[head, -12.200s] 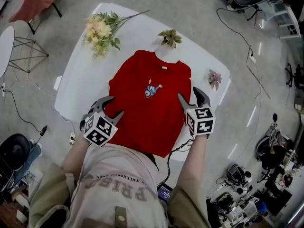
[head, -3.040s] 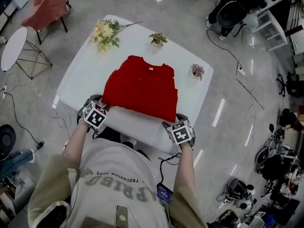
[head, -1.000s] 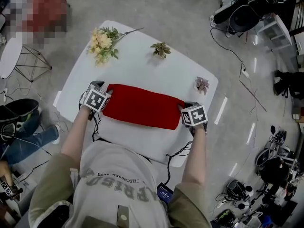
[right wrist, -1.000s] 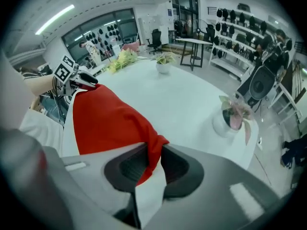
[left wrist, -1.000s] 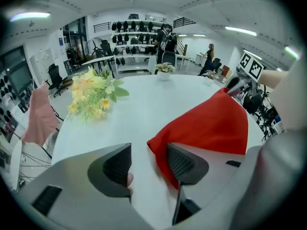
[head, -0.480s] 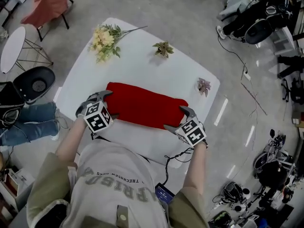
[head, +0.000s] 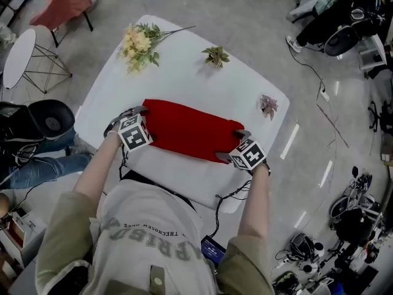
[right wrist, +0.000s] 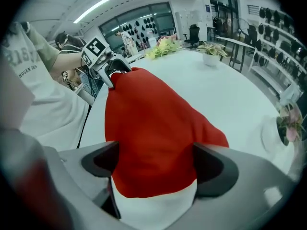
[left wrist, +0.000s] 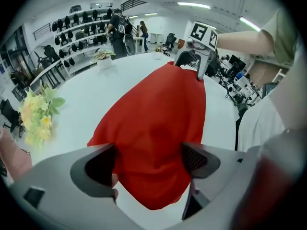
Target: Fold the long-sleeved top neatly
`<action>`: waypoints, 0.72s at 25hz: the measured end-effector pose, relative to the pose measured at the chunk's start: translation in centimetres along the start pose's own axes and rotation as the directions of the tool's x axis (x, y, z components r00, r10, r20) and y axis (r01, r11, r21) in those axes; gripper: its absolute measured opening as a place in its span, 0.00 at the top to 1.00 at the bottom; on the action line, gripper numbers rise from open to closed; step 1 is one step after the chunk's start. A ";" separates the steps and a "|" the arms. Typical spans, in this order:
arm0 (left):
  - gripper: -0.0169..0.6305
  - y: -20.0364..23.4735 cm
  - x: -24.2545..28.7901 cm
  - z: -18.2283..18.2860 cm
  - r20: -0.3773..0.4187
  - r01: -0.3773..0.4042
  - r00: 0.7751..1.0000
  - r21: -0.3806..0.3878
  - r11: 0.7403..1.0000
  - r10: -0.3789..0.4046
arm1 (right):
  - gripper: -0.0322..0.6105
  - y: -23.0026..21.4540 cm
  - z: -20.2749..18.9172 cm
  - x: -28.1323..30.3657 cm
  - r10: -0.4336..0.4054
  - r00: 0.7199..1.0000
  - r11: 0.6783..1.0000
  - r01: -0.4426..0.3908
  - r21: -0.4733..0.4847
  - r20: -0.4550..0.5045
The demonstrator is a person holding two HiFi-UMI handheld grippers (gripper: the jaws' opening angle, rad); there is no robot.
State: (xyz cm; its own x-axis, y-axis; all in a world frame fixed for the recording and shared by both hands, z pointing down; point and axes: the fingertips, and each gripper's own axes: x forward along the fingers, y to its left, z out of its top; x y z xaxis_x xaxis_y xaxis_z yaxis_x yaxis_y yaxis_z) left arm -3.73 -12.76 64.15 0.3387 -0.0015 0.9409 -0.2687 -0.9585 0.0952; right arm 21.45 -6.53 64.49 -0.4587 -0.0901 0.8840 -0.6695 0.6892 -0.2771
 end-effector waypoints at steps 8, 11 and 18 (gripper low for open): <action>0.33 0.6 -6.7 1.4 0.233 -0.093 0.963 -0.184 0.979 0.135 | 0.21 3.0 5.7 -7.5 -0.162 0.905 0.986 0.165 0.026 0.392; 0.33 0.1 -10.7 3.1 0.415 -0.126 0.872 -0.326 0.937 0.261 | 0.21 5.9 8.9 -12.1 -0.244 0.750 0.965 0.248 0.082 0.615; 0.33 -5.0 -16.9 6.6 0.622 -0.131 0.616 -0.525 0.841 0.484 | 0.21 12.2 11.6 -19.0 -0.426 0.328 0.896 0.283 0.342 0.843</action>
State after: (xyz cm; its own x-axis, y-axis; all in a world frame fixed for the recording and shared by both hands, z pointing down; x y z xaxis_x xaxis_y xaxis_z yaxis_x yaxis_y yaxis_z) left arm -2.14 -9.84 45.63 0.6389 -0.6421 0.4236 -0.7438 -0.6561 0.1274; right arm 15.22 -4.71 39.98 -0.3585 -0.9291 0.0906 -0.9296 0.3463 -0.1265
